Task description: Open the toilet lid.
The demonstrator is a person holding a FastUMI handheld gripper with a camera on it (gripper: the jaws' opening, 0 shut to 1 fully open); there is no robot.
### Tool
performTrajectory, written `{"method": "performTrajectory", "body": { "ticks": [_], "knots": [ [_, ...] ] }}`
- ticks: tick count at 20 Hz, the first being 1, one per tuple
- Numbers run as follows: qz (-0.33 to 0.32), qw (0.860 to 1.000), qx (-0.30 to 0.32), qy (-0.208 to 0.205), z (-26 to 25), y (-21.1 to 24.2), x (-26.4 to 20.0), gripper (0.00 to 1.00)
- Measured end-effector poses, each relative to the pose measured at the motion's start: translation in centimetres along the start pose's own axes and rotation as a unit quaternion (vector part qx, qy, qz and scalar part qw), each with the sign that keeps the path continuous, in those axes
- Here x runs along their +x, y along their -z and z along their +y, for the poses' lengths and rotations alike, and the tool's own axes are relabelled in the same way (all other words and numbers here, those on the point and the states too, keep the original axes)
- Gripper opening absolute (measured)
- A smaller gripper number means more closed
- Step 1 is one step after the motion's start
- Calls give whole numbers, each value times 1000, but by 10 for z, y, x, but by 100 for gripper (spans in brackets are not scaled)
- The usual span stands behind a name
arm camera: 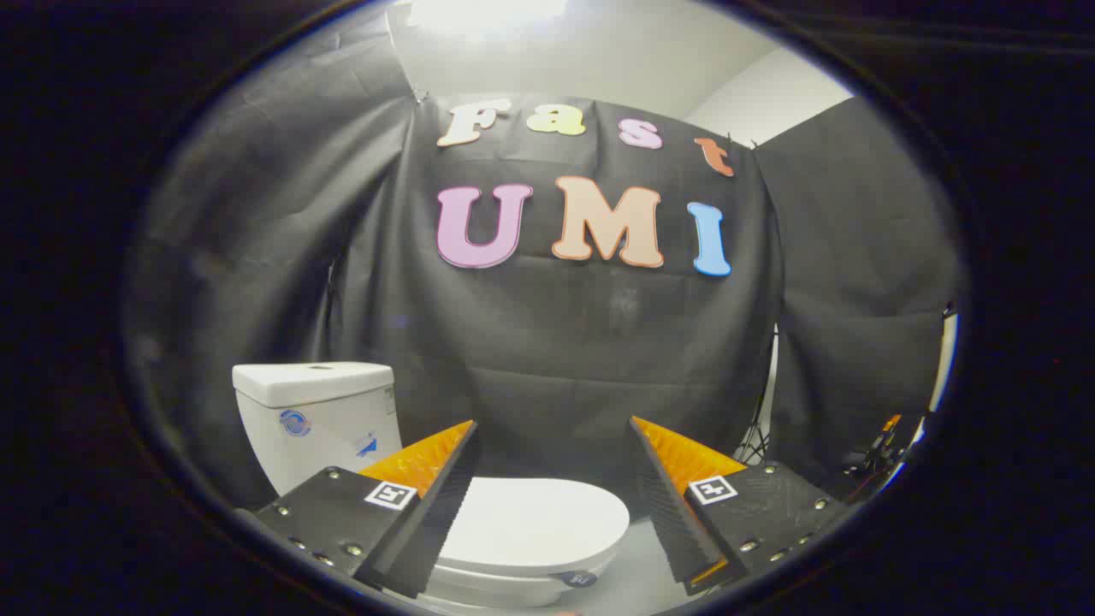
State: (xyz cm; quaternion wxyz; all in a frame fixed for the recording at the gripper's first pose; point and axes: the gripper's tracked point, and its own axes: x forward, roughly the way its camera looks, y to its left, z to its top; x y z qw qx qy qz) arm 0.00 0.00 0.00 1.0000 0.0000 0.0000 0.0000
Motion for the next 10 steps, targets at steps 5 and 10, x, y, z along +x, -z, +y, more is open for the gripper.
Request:
{"method": "performTrajectory", "body": {
  "ticks": [5, 10],
  "knots": [
    [-12, 1000, -3, -7, 5, 3, -1, 100],
    [4, 1000, -9, -9, 8, 17, 6, 100]
  ]
}}
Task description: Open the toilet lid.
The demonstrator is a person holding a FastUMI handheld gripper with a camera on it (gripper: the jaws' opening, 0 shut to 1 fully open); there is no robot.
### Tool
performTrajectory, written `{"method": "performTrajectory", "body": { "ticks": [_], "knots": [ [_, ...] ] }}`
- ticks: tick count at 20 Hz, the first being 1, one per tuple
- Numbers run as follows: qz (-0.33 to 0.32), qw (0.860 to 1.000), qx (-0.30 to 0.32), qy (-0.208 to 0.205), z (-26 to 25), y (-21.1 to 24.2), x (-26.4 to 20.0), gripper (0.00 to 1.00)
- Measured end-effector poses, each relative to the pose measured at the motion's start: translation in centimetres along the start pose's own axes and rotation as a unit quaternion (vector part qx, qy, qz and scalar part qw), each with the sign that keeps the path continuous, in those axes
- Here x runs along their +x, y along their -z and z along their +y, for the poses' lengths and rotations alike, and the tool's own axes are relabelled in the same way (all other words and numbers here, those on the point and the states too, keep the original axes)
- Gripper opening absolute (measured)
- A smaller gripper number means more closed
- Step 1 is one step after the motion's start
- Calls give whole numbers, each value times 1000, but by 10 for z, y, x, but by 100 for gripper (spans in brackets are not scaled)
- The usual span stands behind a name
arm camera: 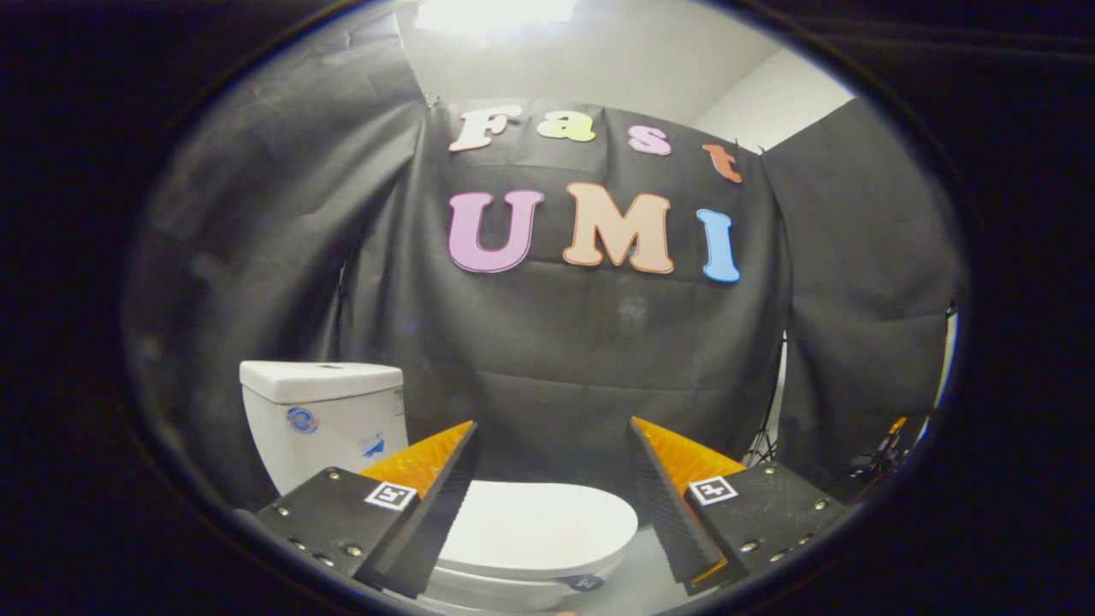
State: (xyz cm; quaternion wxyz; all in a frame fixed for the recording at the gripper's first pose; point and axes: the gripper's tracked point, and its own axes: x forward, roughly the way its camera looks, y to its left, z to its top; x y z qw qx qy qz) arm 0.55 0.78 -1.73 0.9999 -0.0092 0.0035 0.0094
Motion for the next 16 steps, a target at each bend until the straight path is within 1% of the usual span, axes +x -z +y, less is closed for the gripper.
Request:
{"method": "performTrajectory", "body": {
  "ticks": [10, 16],
  "knots": [
    [23, 1000, -2, -12, 12, 22, 7, 100],
    [41, 999, 20, 8, -8, 37, 15, 100]
  ]
}}
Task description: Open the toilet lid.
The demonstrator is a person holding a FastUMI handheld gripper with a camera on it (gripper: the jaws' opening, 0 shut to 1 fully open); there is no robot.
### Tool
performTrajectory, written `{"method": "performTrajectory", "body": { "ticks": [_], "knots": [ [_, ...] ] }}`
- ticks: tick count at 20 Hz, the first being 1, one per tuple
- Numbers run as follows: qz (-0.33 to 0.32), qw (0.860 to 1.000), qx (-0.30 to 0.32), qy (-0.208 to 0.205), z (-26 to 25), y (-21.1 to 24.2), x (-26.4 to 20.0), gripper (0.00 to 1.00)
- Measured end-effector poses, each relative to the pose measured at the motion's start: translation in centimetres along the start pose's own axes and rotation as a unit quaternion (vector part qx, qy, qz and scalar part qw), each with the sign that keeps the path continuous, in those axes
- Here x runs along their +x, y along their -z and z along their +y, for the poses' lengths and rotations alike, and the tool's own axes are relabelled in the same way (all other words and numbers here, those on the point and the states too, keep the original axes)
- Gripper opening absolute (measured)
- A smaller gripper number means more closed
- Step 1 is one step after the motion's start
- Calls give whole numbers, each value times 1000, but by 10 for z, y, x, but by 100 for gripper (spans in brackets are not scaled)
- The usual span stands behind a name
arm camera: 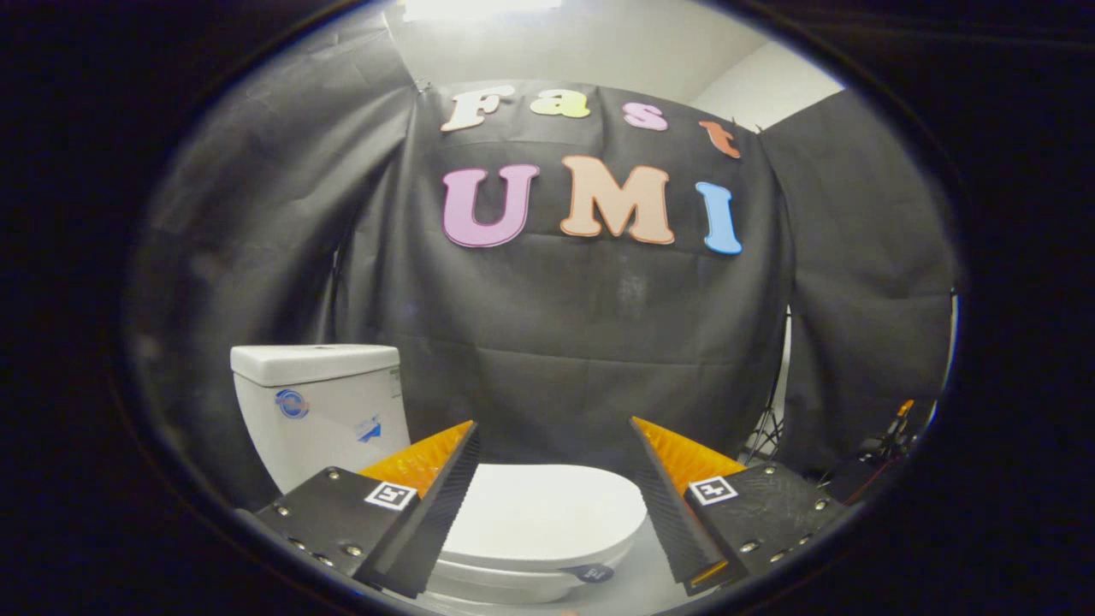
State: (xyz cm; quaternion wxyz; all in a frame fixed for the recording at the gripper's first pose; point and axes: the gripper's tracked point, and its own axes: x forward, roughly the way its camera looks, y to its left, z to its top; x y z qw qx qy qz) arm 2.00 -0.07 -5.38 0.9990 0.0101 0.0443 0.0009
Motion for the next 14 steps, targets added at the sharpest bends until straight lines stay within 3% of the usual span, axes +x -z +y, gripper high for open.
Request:
{"method": "performTrajectory", "body": {
  "ticks": [7, 14],
  "knots": [
    [88, 992, 64, 68, -66, 70, 23, 100],
    [212, 958, 149, 124, -110, 163, 30, 100]
  ]
}}
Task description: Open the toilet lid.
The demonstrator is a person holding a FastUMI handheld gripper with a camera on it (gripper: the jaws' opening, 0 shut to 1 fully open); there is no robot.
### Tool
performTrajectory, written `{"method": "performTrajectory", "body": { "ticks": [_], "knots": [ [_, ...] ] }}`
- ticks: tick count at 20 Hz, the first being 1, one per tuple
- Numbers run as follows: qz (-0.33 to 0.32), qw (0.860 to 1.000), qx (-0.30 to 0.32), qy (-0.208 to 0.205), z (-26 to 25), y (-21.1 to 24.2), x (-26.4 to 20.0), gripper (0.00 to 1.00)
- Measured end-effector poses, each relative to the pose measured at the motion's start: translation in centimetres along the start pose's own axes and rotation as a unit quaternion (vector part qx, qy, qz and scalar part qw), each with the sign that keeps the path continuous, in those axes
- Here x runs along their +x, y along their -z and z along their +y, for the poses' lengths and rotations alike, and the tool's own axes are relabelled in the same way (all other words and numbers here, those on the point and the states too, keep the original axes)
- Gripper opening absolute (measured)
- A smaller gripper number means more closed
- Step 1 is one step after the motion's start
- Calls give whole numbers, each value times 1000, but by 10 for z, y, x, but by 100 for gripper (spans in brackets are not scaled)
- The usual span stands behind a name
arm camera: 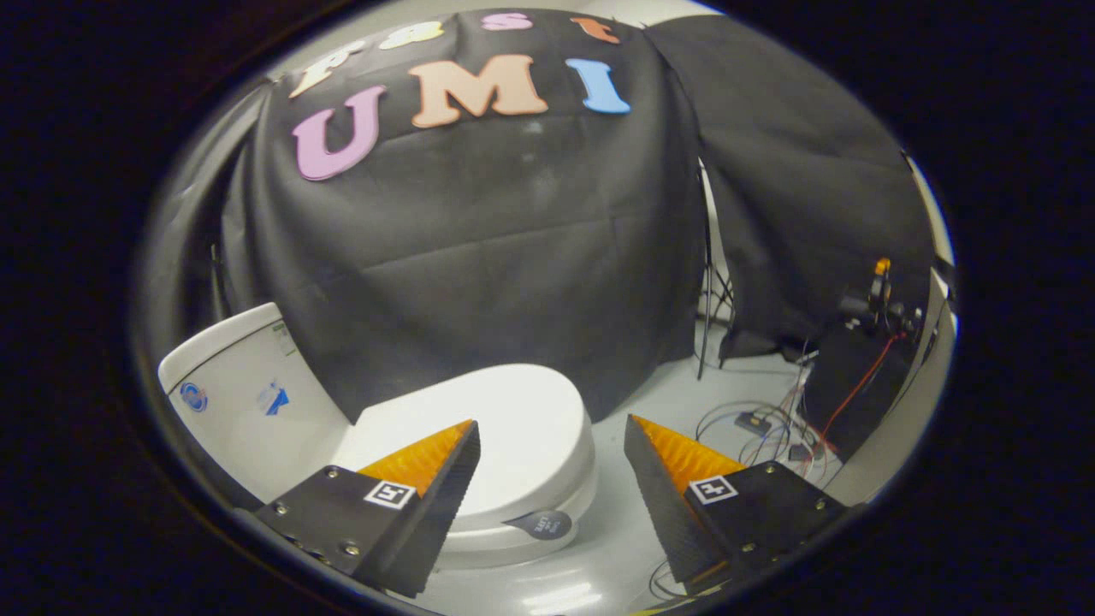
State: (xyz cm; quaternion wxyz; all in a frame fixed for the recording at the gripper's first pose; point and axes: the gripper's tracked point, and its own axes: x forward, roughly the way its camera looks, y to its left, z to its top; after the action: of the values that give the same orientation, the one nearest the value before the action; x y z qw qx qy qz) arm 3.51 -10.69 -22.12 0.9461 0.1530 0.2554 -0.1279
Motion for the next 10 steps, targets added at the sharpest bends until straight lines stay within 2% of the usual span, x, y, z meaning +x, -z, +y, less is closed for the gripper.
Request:
{"method": "performTrajectory", "body": {
  "ticks": [5, 7, 10],
  "knots": [
    [103, 992, 76, 2, -19, 61, 18, 99],
    [147, 982, 120, -3, -20, 89, 23, 99],
    [214, 955, 202, -35, -8, 126, 30, 99]
  ]
}}
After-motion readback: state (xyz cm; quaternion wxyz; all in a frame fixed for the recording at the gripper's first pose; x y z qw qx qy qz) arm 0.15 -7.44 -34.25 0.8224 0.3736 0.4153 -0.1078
